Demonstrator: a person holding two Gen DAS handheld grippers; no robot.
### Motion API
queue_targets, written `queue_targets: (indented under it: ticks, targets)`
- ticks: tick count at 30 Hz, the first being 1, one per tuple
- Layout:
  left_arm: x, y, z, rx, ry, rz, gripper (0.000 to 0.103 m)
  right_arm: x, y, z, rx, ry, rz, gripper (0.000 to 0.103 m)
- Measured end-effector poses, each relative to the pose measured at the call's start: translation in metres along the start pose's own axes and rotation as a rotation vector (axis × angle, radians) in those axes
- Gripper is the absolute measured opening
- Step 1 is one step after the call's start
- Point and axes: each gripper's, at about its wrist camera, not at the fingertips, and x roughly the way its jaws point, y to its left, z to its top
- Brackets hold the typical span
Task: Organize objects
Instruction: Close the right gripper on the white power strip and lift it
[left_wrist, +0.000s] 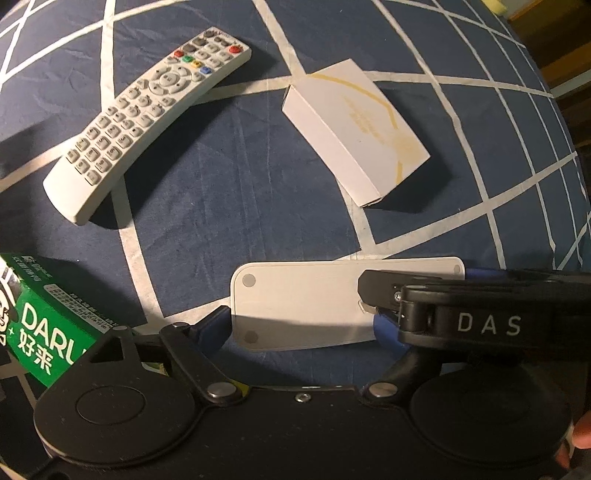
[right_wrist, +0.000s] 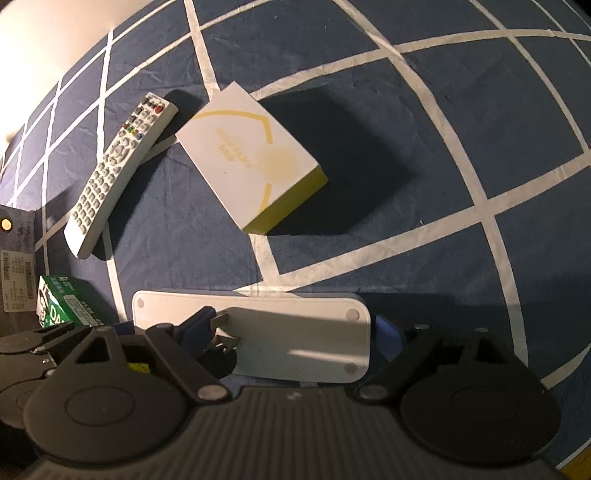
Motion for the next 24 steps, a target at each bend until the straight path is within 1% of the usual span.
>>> queue_targets:
  ticks: [6,13,19,24]
  targets:
    - [-0.016,-0.003,-0.009,0.009,-0.036,0.011,0.082,-0.016,0.006,-0.011,-0.010,-0.039,0.001,0.088]
    - [-0.043,-0.003,-0.024,0.017,-0.094,0.016,0.082,-0.036,0.026,-0.027,-0.035,-0.099,0.004,0.088]
    - [-0.070,0.009,-0.042,0.003,-0.136,0.021,0.082,-0.058,0.045,-0.044,-0.069,-0.139,0.012,0.088]
    - [-0.095,0.028,-0.057,-0.013,-0.174,0.031,0.082,-0.070,0.071,-0.058,-0.098,-0.167,0.023,0.088]
